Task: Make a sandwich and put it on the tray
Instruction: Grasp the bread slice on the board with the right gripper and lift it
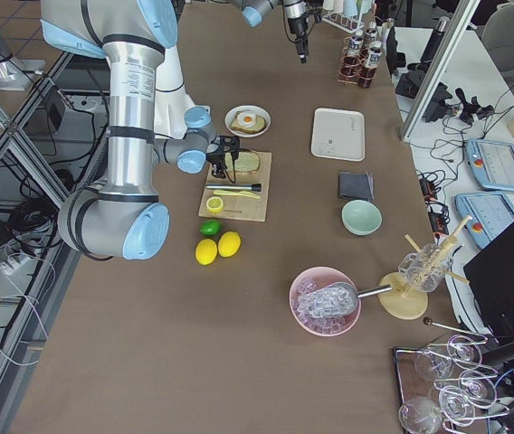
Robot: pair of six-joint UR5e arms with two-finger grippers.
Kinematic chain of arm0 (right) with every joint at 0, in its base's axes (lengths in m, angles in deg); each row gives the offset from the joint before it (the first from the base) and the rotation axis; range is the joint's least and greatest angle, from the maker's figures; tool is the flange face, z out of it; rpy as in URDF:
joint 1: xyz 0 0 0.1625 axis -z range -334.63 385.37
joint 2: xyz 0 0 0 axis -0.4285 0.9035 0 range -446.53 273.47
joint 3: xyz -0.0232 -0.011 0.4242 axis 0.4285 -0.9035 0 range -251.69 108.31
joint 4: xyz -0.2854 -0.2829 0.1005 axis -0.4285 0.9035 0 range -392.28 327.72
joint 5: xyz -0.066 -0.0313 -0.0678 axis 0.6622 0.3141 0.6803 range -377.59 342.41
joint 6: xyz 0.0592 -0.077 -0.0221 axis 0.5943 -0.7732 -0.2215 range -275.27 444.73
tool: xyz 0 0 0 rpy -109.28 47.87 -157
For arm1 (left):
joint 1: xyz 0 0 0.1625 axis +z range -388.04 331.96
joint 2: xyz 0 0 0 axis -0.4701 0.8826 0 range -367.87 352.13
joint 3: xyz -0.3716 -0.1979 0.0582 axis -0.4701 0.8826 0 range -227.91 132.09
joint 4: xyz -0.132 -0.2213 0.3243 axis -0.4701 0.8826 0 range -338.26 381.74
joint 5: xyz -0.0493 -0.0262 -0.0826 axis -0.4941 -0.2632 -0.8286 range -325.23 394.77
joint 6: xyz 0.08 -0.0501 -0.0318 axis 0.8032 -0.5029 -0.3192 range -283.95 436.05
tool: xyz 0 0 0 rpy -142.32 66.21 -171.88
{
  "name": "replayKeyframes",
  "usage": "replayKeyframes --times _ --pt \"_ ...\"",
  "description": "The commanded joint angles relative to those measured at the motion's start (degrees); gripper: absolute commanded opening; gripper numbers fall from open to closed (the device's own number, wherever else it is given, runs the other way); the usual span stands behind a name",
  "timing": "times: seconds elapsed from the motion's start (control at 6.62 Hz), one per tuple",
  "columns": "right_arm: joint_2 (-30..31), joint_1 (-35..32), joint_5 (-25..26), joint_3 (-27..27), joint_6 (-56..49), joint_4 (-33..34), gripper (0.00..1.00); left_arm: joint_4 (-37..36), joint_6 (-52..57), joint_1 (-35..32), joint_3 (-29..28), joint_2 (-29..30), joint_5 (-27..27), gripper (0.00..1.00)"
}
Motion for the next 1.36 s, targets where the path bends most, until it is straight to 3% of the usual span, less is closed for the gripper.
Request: replayKeyframes --times 0.0,0.45,0.76,1.06,1.21 --pt "-0.82 0.19 0.73 -0.02 0.11 0.18 0.00 0.00 0.09 0.06 -0.03 -0.01 0.00 0.98" --pt "-0.82 -2.00 -0.05 2.34 0.02 0.18 0.00 0.00 0.26 -0.03 -0.20 -0.09 0.00 0.98" --pt "-0.91 -6.56 -4.69 5.68 -0.07 0.27 0.00 0.00 0.35 0.06 -0.20 -0.18 0.00 0.98" --pt "-5.62 -10.51 -9.17 6.75 0.02 0.97 0.00 0.00 2.36 -0.20 -0.12 -0.36 -0.35 0.98" --pt "-10.79 -10.36 -9.11 6.05 0.10 3.84 0.00 0.00 2.46 -0.38 -0.12 -0.45 -0.44 0.98"
